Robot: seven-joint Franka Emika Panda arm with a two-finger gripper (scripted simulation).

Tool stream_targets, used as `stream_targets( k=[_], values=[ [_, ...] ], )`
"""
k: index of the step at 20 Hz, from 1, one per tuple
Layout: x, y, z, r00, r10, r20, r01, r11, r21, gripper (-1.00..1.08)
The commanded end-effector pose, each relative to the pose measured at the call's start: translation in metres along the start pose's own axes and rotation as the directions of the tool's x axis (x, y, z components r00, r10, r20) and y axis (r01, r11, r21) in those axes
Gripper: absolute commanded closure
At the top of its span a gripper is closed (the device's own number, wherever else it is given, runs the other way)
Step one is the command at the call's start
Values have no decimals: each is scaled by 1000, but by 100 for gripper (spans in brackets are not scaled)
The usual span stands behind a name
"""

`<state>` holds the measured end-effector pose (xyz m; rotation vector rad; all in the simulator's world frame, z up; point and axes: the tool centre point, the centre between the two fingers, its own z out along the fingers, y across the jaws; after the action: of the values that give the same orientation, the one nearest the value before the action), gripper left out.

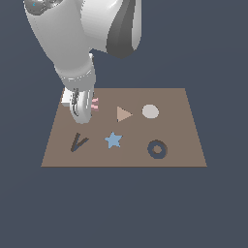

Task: Insert a designated object into the corresponding slot on a board.

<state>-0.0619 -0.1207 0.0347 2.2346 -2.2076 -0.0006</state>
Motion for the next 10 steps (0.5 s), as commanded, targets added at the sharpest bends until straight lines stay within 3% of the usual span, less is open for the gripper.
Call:
stream_targets(
  k=[1, 2, 3, 10],
  values=[
    [0, 0, 4, 1000, 2, 0, -2, 1000, 0, -92],
    [0, 0, 5, 1000, 2, 0, -2, 1000, 0, -92],
    [0, 0, 5, 1000, 2, 0, -2, 1000, 0, 108],
    [0, 0, 5, 1000, 2, 0, -2, 1000, 0, 108]
  ],
)
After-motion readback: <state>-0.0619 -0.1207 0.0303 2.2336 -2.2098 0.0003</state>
